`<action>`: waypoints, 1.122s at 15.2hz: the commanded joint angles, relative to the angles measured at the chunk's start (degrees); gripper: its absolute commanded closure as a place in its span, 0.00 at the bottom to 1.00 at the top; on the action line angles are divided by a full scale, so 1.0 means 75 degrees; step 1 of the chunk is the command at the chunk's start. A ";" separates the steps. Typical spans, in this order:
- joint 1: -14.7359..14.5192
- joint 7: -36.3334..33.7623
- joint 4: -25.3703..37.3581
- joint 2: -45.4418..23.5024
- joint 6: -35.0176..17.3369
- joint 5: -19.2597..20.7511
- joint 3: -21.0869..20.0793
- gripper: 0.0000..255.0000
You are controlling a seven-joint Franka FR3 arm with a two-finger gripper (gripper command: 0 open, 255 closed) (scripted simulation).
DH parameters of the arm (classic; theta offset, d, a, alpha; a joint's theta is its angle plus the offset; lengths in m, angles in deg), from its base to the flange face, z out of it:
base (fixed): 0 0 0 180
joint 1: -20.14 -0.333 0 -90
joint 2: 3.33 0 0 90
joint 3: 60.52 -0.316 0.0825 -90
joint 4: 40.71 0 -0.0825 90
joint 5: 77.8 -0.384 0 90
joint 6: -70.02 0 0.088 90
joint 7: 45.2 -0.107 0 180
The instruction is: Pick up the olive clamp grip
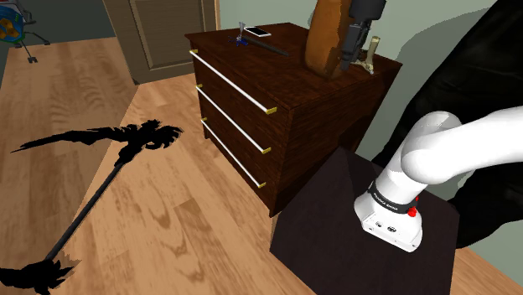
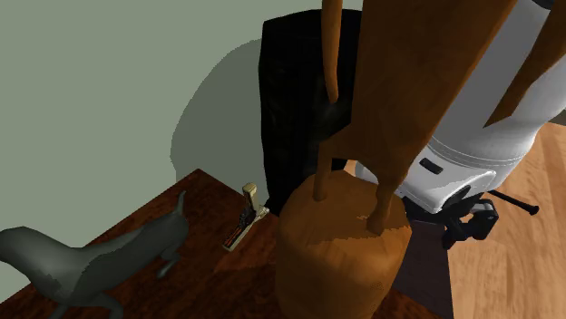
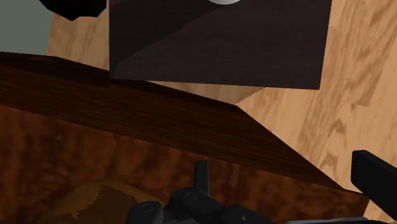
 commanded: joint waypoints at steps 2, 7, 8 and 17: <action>0.0078 0.0095 0.0027 -0.0075 -0.0090 0.0122 0.0140 0.00; 0.0445 0.0554 0.0258 -0.0532 -0.0554 0.0667 0.0837 0.00; 0.0512 0.0643 0.0323 -0.0639 -0.0648 0.0761 0.0976 0.00; 0.1352 0.1600 0.1172 -0.1861 -0.1503 0.1182 0.1995 0.00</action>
